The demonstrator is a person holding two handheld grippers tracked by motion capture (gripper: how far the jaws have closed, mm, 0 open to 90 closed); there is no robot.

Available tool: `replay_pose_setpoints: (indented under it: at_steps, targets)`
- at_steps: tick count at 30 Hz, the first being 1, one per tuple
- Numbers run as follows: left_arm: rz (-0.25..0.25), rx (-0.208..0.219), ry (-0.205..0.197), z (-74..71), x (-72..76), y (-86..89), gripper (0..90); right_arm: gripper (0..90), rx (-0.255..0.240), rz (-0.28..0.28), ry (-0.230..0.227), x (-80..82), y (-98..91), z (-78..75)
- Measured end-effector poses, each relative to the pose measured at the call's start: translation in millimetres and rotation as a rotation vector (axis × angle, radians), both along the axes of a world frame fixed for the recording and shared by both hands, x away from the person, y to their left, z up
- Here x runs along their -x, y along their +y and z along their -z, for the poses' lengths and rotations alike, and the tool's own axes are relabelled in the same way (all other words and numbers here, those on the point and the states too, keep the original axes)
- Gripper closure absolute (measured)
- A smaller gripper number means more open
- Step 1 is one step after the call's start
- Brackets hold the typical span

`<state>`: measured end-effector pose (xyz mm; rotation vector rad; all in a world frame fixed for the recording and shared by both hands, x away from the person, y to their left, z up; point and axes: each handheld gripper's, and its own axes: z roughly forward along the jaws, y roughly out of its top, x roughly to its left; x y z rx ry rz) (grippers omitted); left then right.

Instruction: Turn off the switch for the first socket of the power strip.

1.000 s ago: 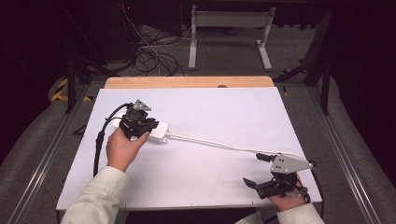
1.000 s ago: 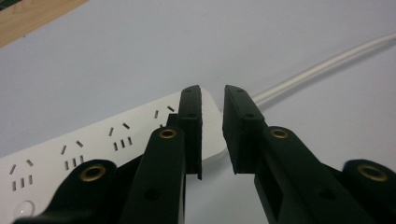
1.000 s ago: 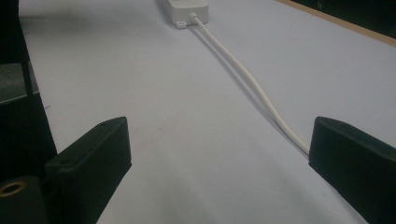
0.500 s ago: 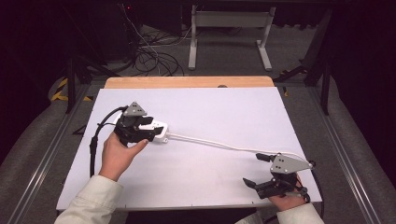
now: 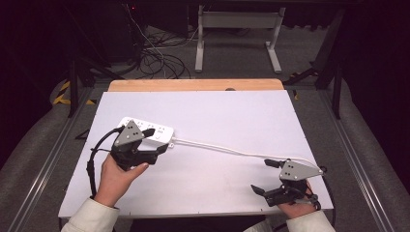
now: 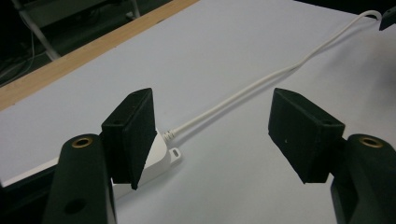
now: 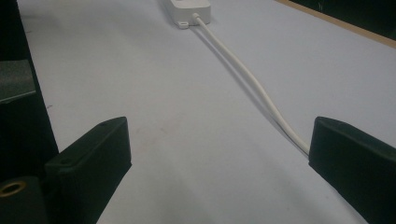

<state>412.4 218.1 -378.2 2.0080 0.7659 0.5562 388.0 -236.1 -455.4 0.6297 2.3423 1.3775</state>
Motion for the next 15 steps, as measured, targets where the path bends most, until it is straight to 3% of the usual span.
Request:
replay_pose_setpoints:
  at_steps: [6, 11, 15]
  targets:
    - [0.015, 0.063, -0.023, 13.5, 14.5, 8.7, 30.4, 6.1, -0.002, -0.002, -0.002, 0.1, -0.1, -0.2]
    - [0.010, 0.030, -0.059, 28.3, 22.0, 13.7, 27.7, 5.5, -0.008, -0.011, -0.006, 0.8, -0.8, -1.2]
    - [0.029, 0.068, -0.070, 40.1, 27.8, 18.7, 26.3, 5.2, -0.010, -0.016, -0.004, 1.2, -0.9, -1.4]
